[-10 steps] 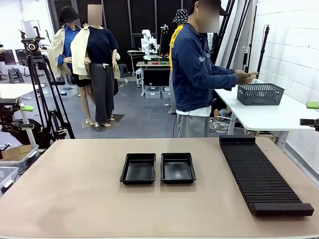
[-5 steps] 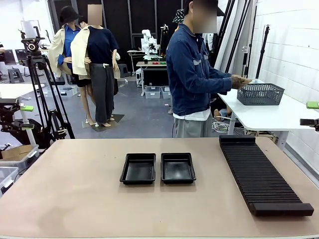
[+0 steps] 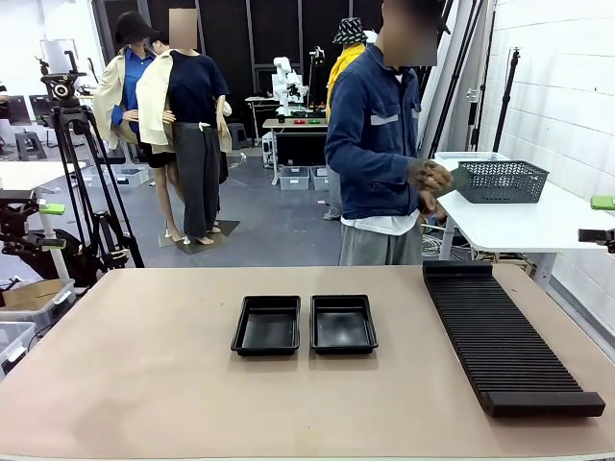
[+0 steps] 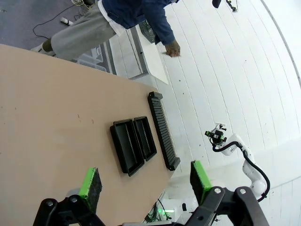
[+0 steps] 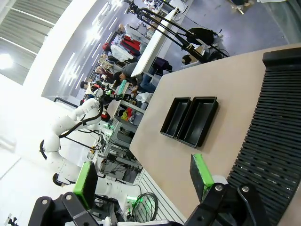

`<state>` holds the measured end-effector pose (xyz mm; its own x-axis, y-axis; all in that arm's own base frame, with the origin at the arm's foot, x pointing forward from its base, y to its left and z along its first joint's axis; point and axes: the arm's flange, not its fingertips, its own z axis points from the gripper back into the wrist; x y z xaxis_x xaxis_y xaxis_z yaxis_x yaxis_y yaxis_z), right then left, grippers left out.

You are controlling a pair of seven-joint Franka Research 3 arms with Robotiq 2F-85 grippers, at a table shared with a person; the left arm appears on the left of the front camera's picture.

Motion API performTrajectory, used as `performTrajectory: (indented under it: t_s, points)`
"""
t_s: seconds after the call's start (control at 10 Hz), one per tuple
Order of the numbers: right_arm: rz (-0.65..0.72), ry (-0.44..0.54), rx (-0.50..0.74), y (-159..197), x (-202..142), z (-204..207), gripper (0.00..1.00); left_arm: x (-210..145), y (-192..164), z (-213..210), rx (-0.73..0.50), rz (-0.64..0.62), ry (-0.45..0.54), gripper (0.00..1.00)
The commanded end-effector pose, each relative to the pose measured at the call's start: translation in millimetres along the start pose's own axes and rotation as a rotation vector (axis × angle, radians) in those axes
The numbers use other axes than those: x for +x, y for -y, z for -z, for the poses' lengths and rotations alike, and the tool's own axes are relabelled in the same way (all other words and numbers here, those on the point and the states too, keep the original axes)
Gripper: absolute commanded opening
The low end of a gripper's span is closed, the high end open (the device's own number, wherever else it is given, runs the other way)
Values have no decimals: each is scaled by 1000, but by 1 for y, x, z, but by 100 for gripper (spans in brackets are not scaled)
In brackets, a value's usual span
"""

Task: Inspect and transfer BCBs to ESD trays.
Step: Pick up the Blank PCB from the PCB Rack and place it in the left ESD tray.

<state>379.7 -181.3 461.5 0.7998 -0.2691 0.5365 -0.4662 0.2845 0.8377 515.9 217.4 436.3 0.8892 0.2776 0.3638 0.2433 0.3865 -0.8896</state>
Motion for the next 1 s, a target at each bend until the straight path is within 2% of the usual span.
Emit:
performTrajectory:
  t_s: [0.0,0.9]
  points:
    - [0,-1,3,1,-1,0,100,0,2,-1,13,-14,-4,100]
    - [0,-1,3,1,-1,0,100,0,2,-1,13,-14,-4,100]
